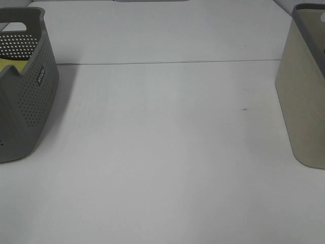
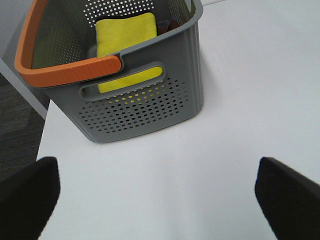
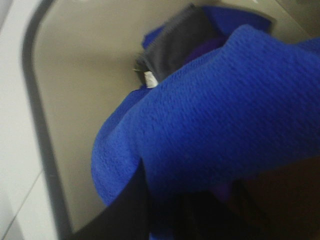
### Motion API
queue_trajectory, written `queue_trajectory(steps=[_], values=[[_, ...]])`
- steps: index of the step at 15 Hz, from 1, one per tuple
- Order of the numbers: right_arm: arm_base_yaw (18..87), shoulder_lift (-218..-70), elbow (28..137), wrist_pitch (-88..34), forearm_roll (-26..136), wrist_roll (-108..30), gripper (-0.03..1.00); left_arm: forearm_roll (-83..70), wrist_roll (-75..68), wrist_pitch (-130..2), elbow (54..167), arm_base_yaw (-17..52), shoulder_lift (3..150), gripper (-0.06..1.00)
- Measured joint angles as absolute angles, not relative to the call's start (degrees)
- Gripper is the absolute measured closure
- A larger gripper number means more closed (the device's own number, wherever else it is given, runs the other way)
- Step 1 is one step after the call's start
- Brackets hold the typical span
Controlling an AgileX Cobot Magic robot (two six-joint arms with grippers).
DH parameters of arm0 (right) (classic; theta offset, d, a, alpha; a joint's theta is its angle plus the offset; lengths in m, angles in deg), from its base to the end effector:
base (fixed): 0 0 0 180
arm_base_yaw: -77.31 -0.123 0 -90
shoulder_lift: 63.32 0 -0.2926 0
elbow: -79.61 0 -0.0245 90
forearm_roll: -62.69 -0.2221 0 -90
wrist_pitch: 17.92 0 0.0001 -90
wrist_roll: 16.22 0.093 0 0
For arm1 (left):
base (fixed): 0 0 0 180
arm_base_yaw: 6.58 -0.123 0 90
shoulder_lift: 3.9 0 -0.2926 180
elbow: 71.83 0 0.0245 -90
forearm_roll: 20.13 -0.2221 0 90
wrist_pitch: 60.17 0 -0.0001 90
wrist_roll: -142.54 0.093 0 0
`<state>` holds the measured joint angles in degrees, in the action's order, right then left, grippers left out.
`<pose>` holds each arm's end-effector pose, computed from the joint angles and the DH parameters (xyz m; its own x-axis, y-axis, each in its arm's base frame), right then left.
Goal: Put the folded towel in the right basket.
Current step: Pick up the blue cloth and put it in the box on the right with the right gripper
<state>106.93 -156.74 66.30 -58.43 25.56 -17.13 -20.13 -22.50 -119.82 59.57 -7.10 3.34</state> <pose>0.2710 -0.1121 0.3081 -0.4743 0.7829 -0.4026 0.5376 0.6197 0.5718 -0.0363 -0.0003 0.2647 -0.4181 0.2544 -0.8721 0.1023 0.9671 0.2330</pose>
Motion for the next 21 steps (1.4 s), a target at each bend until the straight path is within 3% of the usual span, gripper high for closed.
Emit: queue_trajectory(steps=[4, 14, 16, 19, 21], values=[[106.9, -156.7, 54.3, -51.4, 22.6, -20.0, 0.86, -20.1, -22.5, -119.8, 59.6, -7.1, 3.3, -0.04], [106.9, -156.7, 53.8, -50.8, 12.1, -31.9, 0.86, -20.1, -22.5, -119.8, 59.6, -7.1, 3.3, -0.04], [106.9, -156.7, 53.8, -52.3, 7.5, -34.4, 0.75, -20.1, -22.5, -119.8, 59.6, -7.1, 3.3, -0.04], [106.9, -156.7, 53.8, -54.9, 3.0, -35.8, 0.39, -20.1, -22.5, -119.8, 59.6, -7.1, 3.3, -0.04], [106.9, -156.6, 54.3, -55.7, 2.8, -36.9, 0.31, -20.1, -22.5, -119.8, 59.6, -7.1, 3.3, -0.04]])
